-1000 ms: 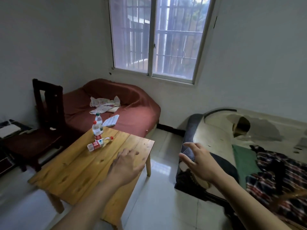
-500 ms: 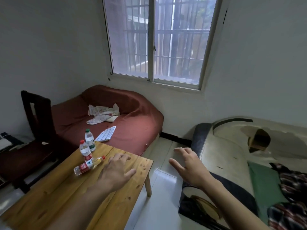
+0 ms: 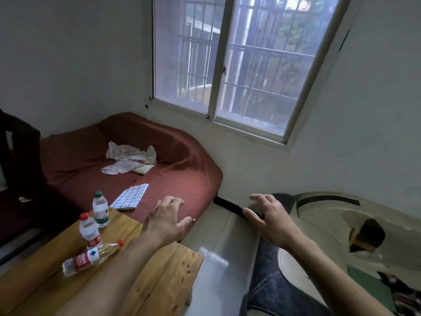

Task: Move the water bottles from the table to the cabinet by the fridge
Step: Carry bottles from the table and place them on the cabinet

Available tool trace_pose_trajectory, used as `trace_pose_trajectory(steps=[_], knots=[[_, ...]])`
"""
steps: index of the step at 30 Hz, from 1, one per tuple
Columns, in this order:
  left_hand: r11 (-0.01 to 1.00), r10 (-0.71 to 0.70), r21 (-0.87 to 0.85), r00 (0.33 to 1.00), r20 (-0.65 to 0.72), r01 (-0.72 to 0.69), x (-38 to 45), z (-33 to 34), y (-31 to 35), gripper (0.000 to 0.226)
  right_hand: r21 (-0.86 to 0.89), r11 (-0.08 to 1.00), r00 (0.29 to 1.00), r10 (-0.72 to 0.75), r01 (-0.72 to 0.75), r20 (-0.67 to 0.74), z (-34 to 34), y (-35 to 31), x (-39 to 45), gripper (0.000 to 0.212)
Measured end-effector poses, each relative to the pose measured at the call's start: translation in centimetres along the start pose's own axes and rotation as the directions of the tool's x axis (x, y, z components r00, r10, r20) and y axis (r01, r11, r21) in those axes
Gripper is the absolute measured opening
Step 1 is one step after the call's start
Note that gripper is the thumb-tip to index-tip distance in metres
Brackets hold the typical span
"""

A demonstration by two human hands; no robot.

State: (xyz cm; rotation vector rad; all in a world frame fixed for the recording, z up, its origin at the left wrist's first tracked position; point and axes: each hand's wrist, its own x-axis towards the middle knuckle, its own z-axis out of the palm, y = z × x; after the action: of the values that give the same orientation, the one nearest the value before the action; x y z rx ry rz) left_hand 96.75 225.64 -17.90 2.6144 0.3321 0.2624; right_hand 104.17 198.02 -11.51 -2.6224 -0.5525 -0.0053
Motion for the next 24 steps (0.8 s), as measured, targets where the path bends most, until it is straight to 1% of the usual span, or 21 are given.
trace_pose_trajectory(steps=[2,6,10,13,17,22,24], knots=[[1.000,-0.020,0.001,1.000,0.003,0.020,1.9,0.5,-0.8,0.054,-0.003,1.000,1.000,-0.009,0.009,0.018,0.9,-0.2,2.5,0.054],[0.995,-0.103,0.015,0.992,0.074,0.102,3.3,2.2,-3.1,0.052,-0.006,0.999,0.991,-0.039,0.040,0.125,4.2,-0.2,6.5,0.056],[0.971,-0.241,0.031,0.967,0.082,0.239,4.9,3.2,-6.4,0.050,0.029,0.992,0.970,-0.123,0.120,0.211,7.8,-0.9,12.7,0.056],[0.932,-0.362,0.046,0.929,0.075,0.360,6.0,3.3,-8.5,0.050,0.071,0.975,0.935,-0.221,0.210,0.277,10.4,-1.8,17.1,0.056],[0.845,-0.533,0.045,0.846,0.002,0.532,7.3,2.6,-9.5,0.049,0.157,0.933,0.853,-0.360,0.324,0.378,13.5,-3.5,22.6,0.058],[0.744,-0.661,0.047,0.744,-0.095,0.667,7.3,2.0,-9.6,0.051,0.236,0.857,0.728,-0.514,0.458,0.454,16.7,-7.0,26.9,0.058],[0.694,-0.709,0.054,0.695,-0.120,0.718,6.2,1.8,-9.9,0.048,0.272,0.823,0.672,-0.565,0.498,0.479,17.9,-8.4,27.6,0.058]])
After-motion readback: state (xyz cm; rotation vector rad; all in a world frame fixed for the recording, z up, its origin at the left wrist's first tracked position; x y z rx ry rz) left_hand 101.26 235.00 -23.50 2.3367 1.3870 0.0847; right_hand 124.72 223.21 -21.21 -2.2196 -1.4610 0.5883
